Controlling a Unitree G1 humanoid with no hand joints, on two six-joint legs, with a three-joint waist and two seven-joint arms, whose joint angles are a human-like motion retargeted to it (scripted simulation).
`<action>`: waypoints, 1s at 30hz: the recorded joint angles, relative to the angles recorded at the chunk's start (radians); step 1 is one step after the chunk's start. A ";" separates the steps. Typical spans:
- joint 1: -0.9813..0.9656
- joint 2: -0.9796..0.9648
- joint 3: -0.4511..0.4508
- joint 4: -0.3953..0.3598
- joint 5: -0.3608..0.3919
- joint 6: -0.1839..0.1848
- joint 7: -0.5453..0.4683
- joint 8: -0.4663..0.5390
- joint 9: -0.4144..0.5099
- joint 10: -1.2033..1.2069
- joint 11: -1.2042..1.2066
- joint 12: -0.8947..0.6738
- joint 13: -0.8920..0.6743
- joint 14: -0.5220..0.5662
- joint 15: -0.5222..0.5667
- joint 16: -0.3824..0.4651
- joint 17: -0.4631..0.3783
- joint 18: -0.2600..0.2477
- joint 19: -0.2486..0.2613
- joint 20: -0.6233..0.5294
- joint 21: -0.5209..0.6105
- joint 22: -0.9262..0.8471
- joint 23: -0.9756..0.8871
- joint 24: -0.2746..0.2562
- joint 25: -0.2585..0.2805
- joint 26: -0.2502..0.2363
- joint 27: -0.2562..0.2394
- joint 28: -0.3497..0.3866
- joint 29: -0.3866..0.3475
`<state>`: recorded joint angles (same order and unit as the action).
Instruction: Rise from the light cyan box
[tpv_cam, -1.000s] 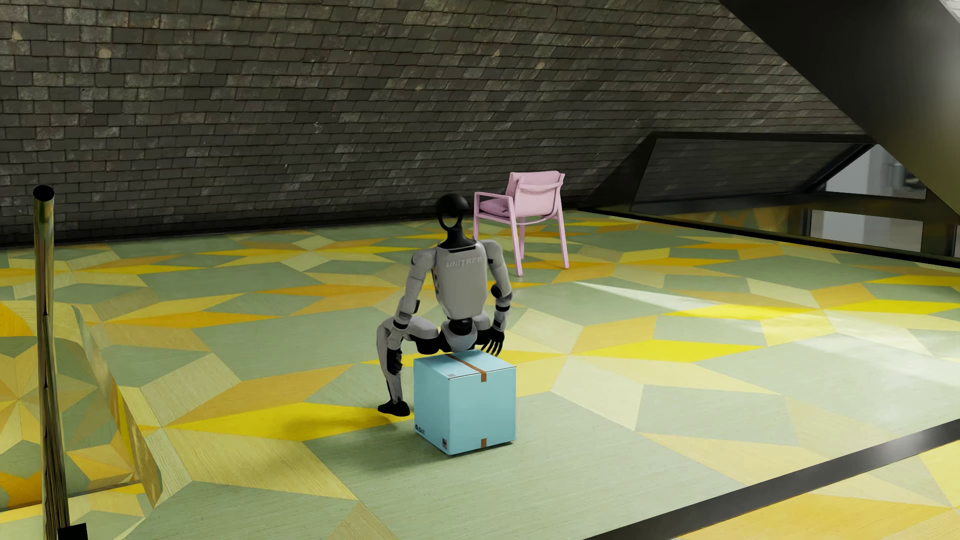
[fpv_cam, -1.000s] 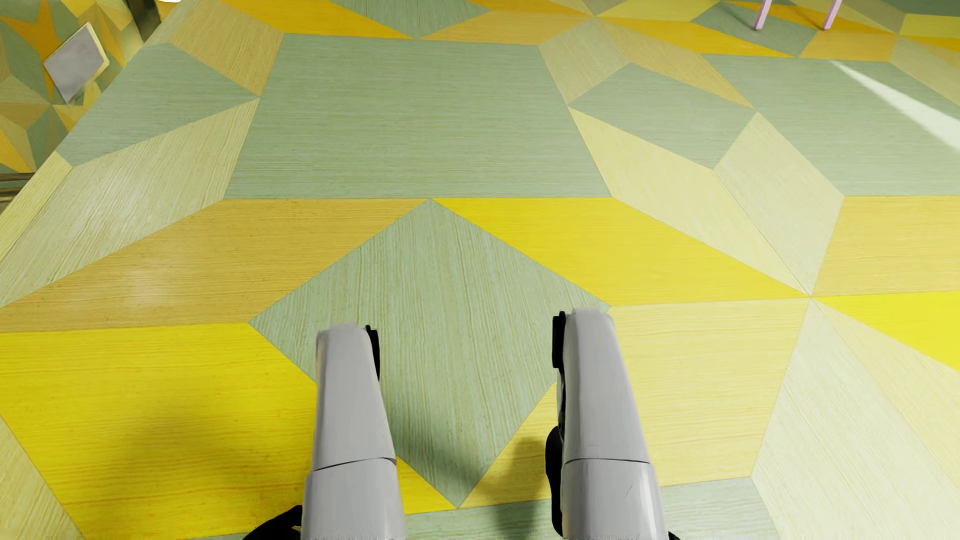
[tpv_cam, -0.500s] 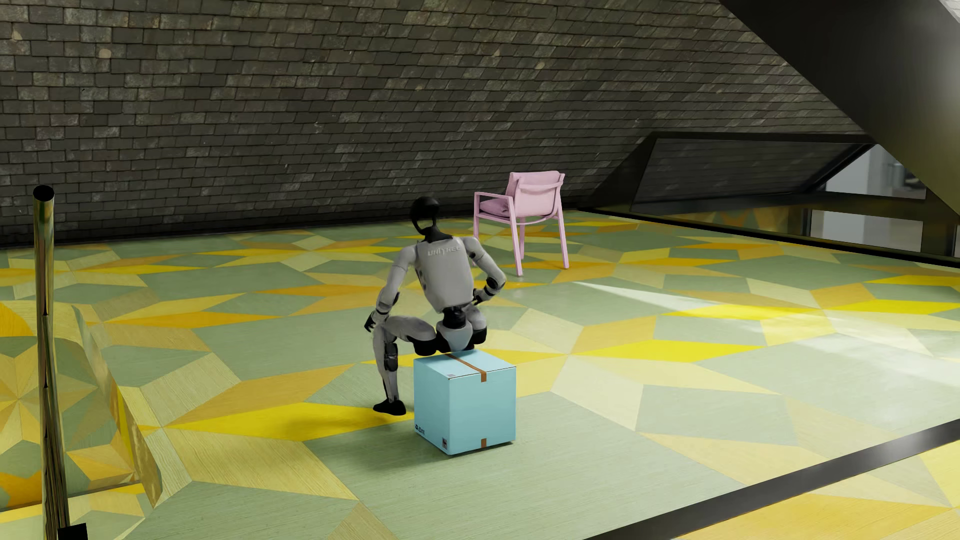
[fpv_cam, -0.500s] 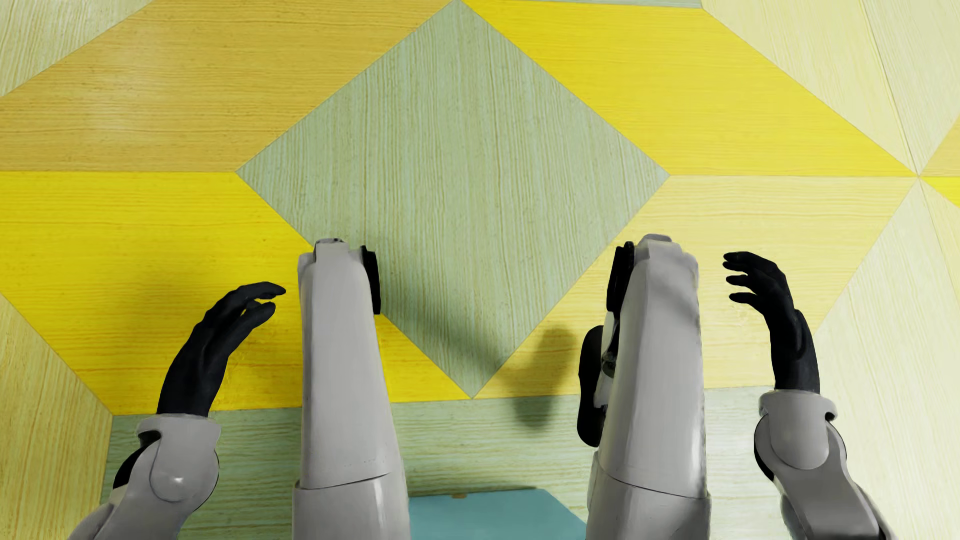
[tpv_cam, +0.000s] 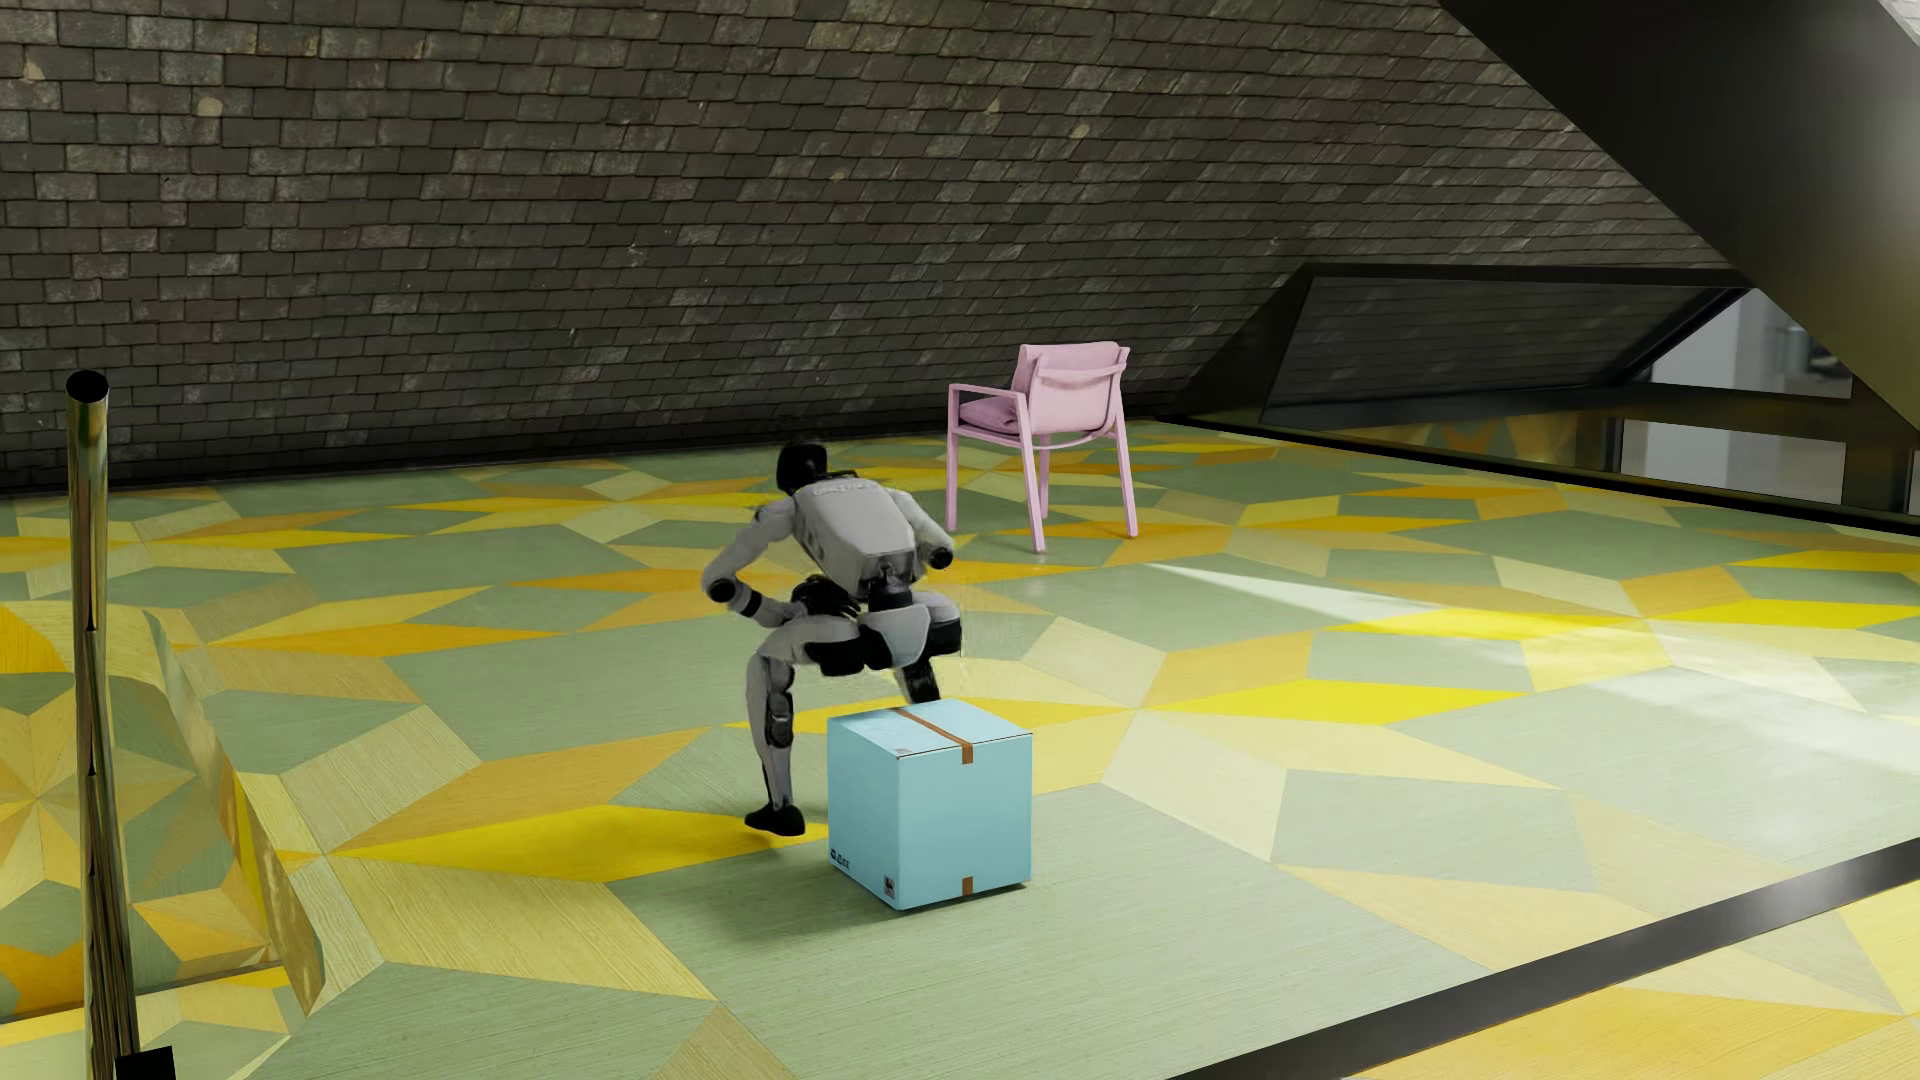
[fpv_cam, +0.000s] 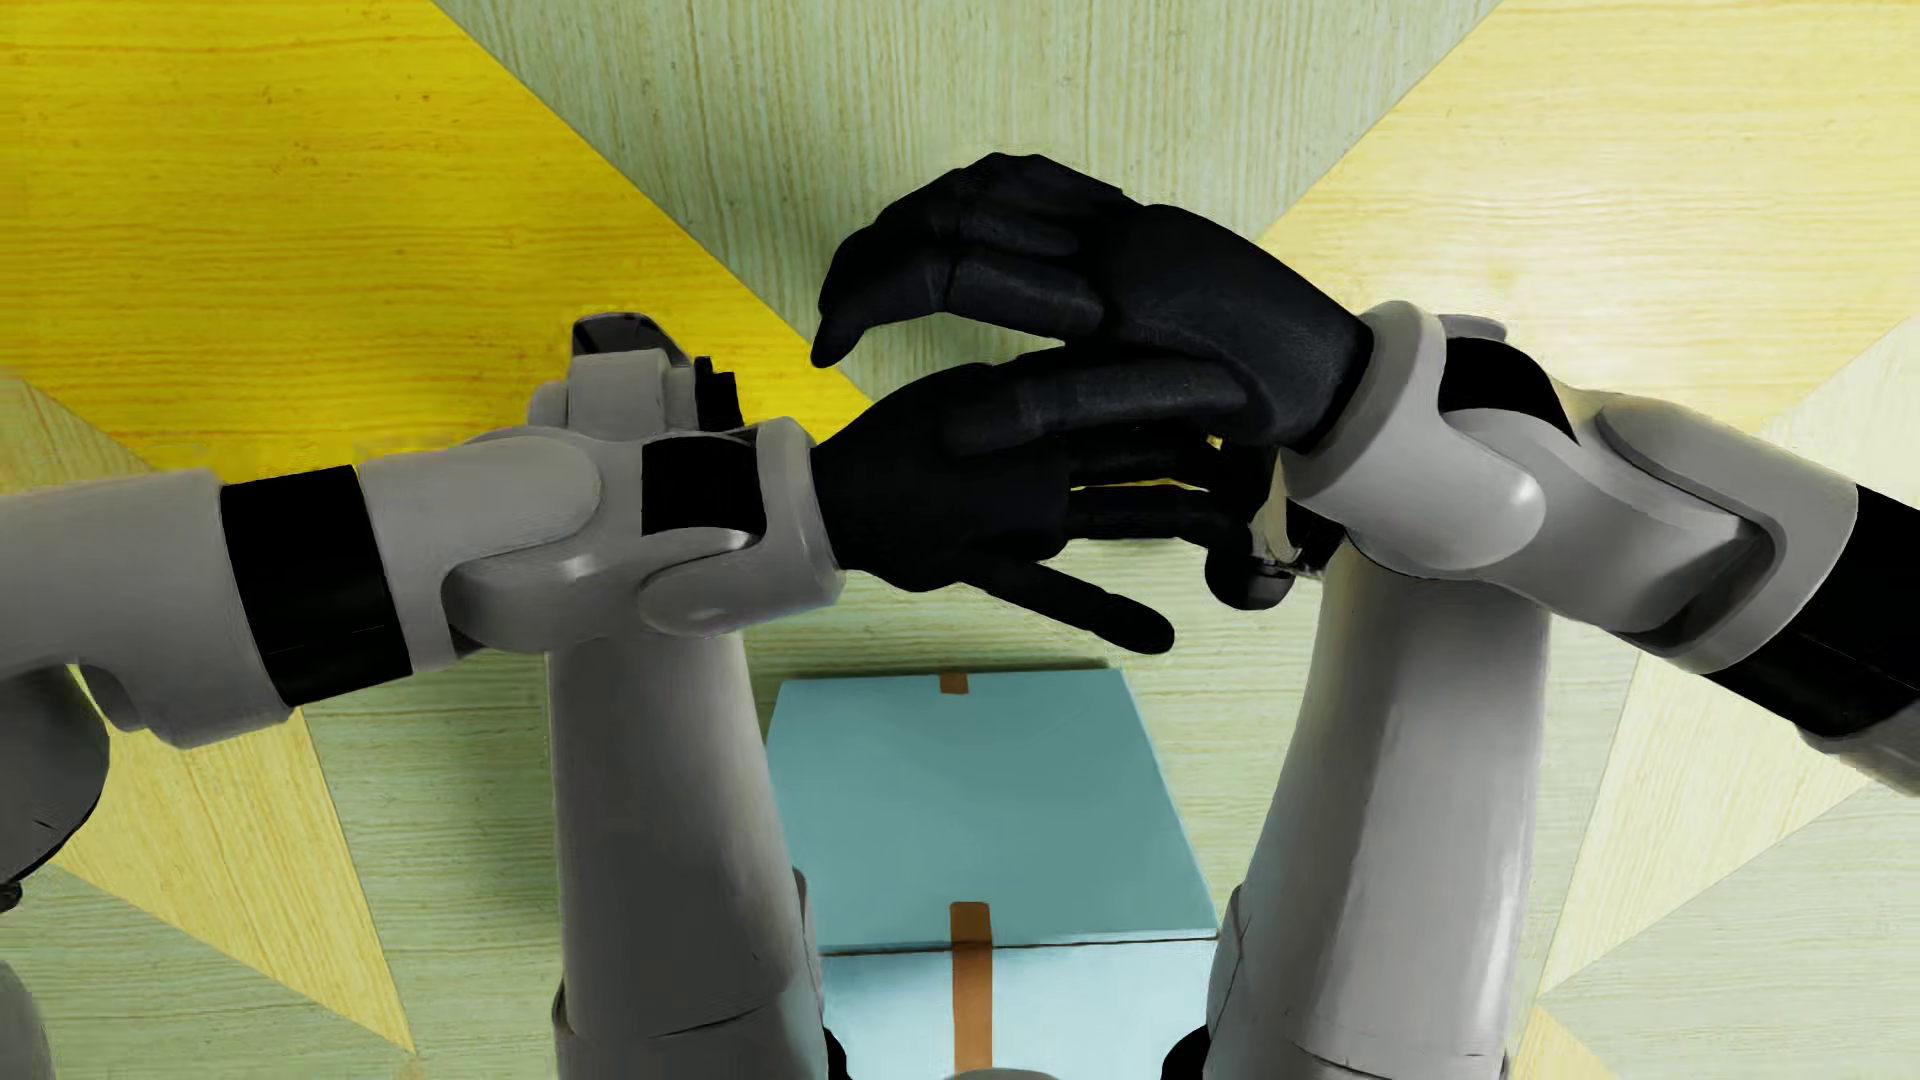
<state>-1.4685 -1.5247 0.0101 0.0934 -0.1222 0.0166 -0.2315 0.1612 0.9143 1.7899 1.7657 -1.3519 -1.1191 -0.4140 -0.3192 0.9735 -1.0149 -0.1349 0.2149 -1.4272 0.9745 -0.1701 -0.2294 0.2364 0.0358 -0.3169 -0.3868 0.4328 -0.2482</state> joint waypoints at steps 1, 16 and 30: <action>0.044 0.048 0.000 0.000 0.010 -0.001 0.012 -0.013 -0.012 -0.073 -0.076 0.064 0.040 0.015 0.013 -0.038 0.046 0.008 -0.015 0.055 -0.026 0.066 0.062 0.016 -0.030 -0.001 0.008 -0.030 0.024; 1.255 1.351 0.000 -0.029 0.122 -0.034 0.287 -0.198 -0.577 -1.393 -1.536 0.955 0.699 0.306 0.365 -0.659 0.779 0.130 -0.144 0.758 -0.392 1.067 1.240 0.046 -0.277 0.141 0.243 -0.630 0.482; 1.668 1.769 0.028 -0.029 0.129 -0.059 0.403 -0.283 -0.863 -1.628 -1.766 1.337 1.063 0.261 0.317 -0.591 0.765 0.116 -0.103 1.083 -0.674 1.368 1.489 0.032 -0.216 0.190 0.261 -0.586 0.419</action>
<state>0.1994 0.2444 0.0380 0.0641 0.0070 -0.0422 0.1713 -0.1218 0.0515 0.1619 0.0000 -0.0145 -0.0559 -0.1532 -0.0023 0.3825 -0.2498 -0.0186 0.1118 -0.3438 0.3007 1.1982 1.2595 0.2687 -0.1799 -0.1269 -0.1259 -0.1536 0.1713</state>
